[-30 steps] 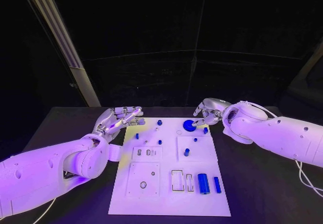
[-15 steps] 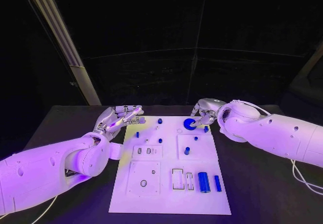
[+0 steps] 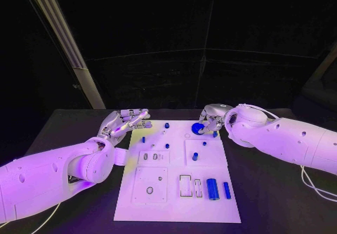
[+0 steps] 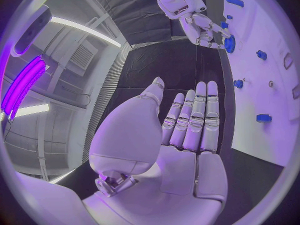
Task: Assemble the parts on the task board
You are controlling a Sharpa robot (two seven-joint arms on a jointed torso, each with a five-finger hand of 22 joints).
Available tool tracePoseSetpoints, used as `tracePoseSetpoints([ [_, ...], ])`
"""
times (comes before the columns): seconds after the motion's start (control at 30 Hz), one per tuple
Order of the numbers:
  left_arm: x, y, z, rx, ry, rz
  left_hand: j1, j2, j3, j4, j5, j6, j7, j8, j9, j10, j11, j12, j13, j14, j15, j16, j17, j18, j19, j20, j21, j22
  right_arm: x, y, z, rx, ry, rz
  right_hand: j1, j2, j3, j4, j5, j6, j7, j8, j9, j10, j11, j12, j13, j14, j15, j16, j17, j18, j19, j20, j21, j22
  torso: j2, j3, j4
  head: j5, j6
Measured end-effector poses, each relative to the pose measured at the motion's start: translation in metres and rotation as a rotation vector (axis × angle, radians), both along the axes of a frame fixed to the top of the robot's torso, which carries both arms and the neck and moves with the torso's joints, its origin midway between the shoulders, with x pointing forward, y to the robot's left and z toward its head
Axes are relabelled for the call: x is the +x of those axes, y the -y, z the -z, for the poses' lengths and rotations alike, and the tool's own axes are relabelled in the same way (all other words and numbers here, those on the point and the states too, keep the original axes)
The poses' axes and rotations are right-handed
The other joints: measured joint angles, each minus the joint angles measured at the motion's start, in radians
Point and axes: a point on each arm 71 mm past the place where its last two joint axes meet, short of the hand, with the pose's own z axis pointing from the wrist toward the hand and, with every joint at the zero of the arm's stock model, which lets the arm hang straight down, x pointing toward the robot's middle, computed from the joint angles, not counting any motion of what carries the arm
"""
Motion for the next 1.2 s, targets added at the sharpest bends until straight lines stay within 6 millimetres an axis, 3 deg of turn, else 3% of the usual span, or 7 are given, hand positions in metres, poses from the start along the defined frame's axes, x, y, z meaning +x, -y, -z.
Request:
tracePoseSetpoints([
  [0.27,0.0,0.0,0.0,0.0,0.0,0.001,0.0,0.0,0.0,0.0,0.0,0.0,0.0,0.0,0.0,0.0,0.0,0.0,0.0,0.0,0.0,0.0,0.0,0.0,0.0,0.0,-0.004,-0.001,0.003,-0.002,-0.001,-0.011,-0.001,-0.002,0.008,0.008,0.004,-0.004,0.0,0.007,0.0,0.0,0.001,0.0,0.0,0.01,0.0,0.0,0.0,0.004,0.0,0.0,0.0,0.0,0.0,0.007,0.0,0.0002,0.0,0.003,0.0],
  [0.33,0.0,0.0,0.0,0.0,-0.001,0.001,0.0,0.0,0.003,-0.003,0.0,0.0,0.0,0.0,0.0,0.0,0.0,0.0,0.0,0.0,0.0,0.0,0.0,0.0,0.0,0.0,-0.004,-0.001,0.004,-0.002,-0.001,-0.013,-0.001,-0.001,0.004,0.026,0.004,-0.004,-0.009,0.011,-0.003,0.0,0.001,0.0,0.0,0.015,0.0,0.0,0.0,0.004,0.0,0.0,0.0,0.0,0.006,0.008,0.0,0.0003,0.0,0.004,0.001],
  [0.6,0.0,0.0,0.0,0.0,-0.001,0.001,0.0,0.0,0.003,-0.003,0.0,0.0,0.0,0.0,0.0,0.0,0.0,0.0,0.0,0.0,0.0,0.0,0.0,0.0,0.0,0.0,-0.004,-0.001,0.005,-0.003,-0.001,-0.014,0.001,-0.007,0.001,0.055,0.016,-0.012,-0.01,0.05,-0.008,0.013,0.0,0.007,0.0,0.025,0.0,0.0,0.0,0.004,0.0,0.0,0.0,0.0,0.006,0.013,0.0,0.0007,0.0,0.005,-0.002],
  [0.8,0.001,0.0,0.0,0.0,-0.002,0.001,0.004,0.004,0.003,-0.003,0.0,0.0,0.0,0.0,0.0,0.0,0.0,0.0,0.0,0.0,0.0,-0.004,0.0,0.0,0.0,0.0,-0.004,-0.002,0.004,-0.007,-0.001,-0.026,0.017,-0.021,0.016,0.072,0.046,-0.033,-0.052,0.088,-0.016,0.027,0.002,0.017,-0.011,0.039,0.001,0.0,0.0,0.008,0.0,0.0,0.007,-0.007,0.011,0.025,0.0,0.0009,-0.0007,0.005,-0.004],
  [0.97,0.001,0.0,0.001,0.0,-0.002,0.002,0.004,0.004,0.004,-0.004,0.0,0.0,0.0,0.0,0.0,0.0,0.0,0.0,0.0,0.0,0.0,-0.004,0.0,0.0,0.0,0.0,-0.004,-0.002,-0.001,-0.014,0.001,-0.046,0.06,-0.048,0.032,0.087,0.082,-0.054,-0.068,0.094,-0.011,0.029,0.002,0.017,-0.022,0.053,0.002,-0.003,-0.005,0.008,0.0,0.0,0.013,-0.013,0.021,0.04,0.0,0.0009,-0.0007,0.005,-0.004],
  [1.03,0.001,0.0,0.001,0.0,-0.002,0.002,0.004,0.004,0.006,-0.006,0.0,0.0,0.0,0.0,0.0,0.0,0.0,0.0,0.0,0.0,0.0,-0.004,0.0,0.0,0.0,0.0,-0.004,-0.002,-0.004,-0.017,0.001,-0.051,0.081,-0.06,0.032,0.087,0.093,-0.061,-0.071,0.095,-0.01,0.029,0.001,0.017,-0.022,0.053,0.002,-0.001,-0.008,0.008,0.0,-0.016,0.016,-0.016,0.022,0.048,0.0,0.0009,-0.0007,0.004,-0.005],
  [1.2,0.001,0.0,0.001,0.0,-0.003,0.002,0.004,0.004,0.006,-0.006,0.0,0.0,0.0,0.0,0.0,0.0,0.0,0.0,0.0,0.0,0.0,-0.004,0.0,0.0,0.0,0.0,-0.004,-0.002,-0.009,-0.023,-0.002,-0.05,0.133,-0.089,0.032,0.087,0.107,-0.065,-0.061,0.096,-0.009,0.029,0.001,0.017,-0.022,0.058,0.002,-0.001,-0.008,0.012,0.0,-0.016,0.02,-0.02,0.029,0.059,0.0,0.0009,-0.0006,0.004,-0.004],
])
